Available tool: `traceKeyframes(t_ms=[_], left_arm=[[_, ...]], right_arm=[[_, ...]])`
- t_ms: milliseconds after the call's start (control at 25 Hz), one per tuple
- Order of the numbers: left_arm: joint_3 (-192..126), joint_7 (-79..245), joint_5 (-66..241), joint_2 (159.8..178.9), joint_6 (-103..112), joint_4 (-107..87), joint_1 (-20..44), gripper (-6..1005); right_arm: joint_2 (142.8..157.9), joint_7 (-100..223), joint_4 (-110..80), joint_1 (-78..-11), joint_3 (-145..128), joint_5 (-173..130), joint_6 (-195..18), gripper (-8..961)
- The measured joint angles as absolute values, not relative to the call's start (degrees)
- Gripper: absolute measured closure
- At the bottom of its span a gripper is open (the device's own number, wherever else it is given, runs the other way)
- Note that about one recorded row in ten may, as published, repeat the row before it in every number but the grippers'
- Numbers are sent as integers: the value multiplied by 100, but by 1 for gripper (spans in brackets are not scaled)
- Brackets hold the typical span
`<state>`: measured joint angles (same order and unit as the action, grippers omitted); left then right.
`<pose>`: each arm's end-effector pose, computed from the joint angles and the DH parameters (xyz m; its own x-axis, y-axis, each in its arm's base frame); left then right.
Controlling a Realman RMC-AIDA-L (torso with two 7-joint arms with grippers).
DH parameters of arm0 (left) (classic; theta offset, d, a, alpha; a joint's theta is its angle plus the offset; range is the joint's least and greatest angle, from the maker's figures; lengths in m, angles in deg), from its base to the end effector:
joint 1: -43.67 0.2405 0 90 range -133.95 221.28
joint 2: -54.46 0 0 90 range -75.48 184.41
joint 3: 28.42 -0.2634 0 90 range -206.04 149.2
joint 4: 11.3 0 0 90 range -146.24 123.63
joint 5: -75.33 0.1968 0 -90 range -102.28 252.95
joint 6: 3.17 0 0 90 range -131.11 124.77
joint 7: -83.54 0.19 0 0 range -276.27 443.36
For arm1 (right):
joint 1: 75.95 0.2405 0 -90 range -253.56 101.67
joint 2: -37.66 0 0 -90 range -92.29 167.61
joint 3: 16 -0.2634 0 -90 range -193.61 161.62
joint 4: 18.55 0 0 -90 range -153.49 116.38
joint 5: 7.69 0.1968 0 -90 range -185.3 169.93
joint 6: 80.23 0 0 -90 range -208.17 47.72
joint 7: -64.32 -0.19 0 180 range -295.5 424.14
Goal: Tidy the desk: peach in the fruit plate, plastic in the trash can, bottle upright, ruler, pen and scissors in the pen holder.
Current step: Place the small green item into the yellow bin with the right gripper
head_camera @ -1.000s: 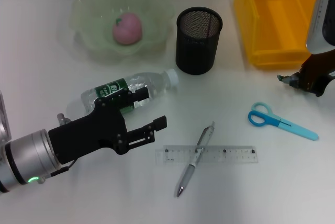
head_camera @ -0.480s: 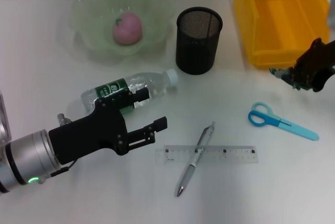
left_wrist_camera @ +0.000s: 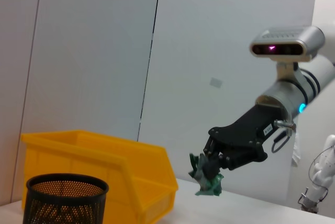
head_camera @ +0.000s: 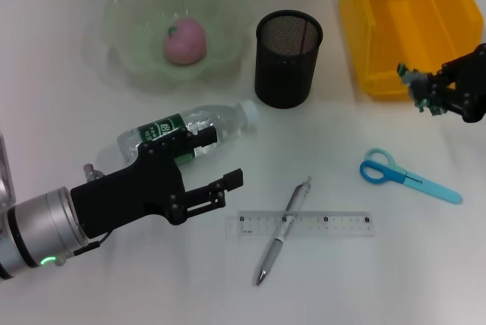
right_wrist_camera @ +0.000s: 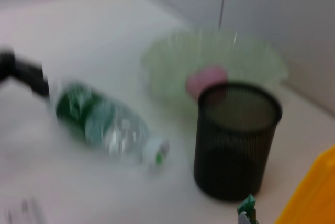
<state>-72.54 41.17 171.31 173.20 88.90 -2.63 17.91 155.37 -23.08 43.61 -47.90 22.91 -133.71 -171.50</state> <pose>-0.2429 0.2747 -0.0874 0.6787 0.1356 0.7218 0.3834 -0.9037 -0.1907 0.2603 0.3582 0.0262 0.9330 -0.2603 -0.2486 -0.3417 -0.8578 -0.3841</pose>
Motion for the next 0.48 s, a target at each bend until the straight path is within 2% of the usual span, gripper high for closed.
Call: traceKeyframes(t_ms=[320,480], left_arm=[[-7254,4078,17131,17304,8924,-243,1783,230],[-7254,4072,17131,17303,8929,-243,1765,230]], right_arm=[[15460,-148,2311,-5166,1106,-12077,-17145,902],[15310,999,1030,-5232,678,-11397,-17161,903]])
